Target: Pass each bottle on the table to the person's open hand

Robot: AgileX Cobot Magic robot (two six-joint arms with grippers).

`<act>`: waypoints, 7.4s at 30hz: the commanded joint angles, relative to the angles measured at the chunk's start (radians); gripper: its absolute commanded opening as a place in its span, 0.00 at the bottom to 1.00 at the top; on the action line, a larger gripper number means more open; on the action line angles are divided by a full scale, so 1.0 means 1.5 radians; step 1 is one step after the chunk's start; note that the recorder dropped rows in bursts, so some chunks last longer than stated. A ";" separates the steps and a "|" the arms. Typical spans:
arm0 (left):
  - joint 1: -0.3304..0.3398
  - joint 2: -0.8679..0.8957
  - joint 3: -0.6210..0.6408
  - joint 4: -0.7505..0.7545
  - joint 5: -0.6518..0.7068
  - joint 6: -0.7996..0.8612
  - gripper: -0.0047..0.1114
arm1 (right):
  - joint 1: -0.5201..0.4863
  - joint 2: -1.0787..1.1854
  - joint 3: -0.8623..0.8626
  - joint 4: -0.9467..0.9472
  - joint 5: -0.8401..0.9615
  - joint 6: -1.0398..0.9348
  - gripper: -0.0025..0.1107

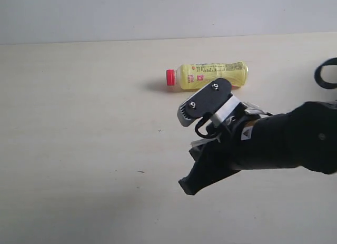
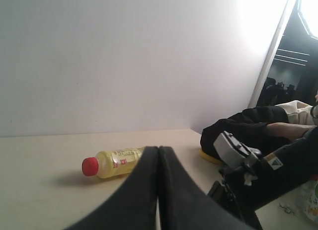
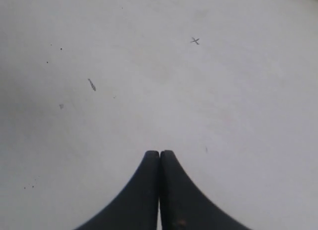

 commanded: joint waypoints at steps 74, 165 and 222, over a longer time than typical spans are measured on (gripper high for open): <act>0.000 -0.003 0.002 0.003 -0.002 -0.002 0.04 | -0.168 0.235 -0.633 -0.510 0.655 -0.236 0.02; 0.000 -0.003 0.002 0.003 -0.002 -0.002 0.04 | -0.242 0.545 -0.768 -0.472 0.368 -0.374 0.53; 0.000 -0.003 0.002 0.003 -0.002 -0.002 0.04 | -0.317 0.353 -0.765 -0.373 0.500 0.305 0.02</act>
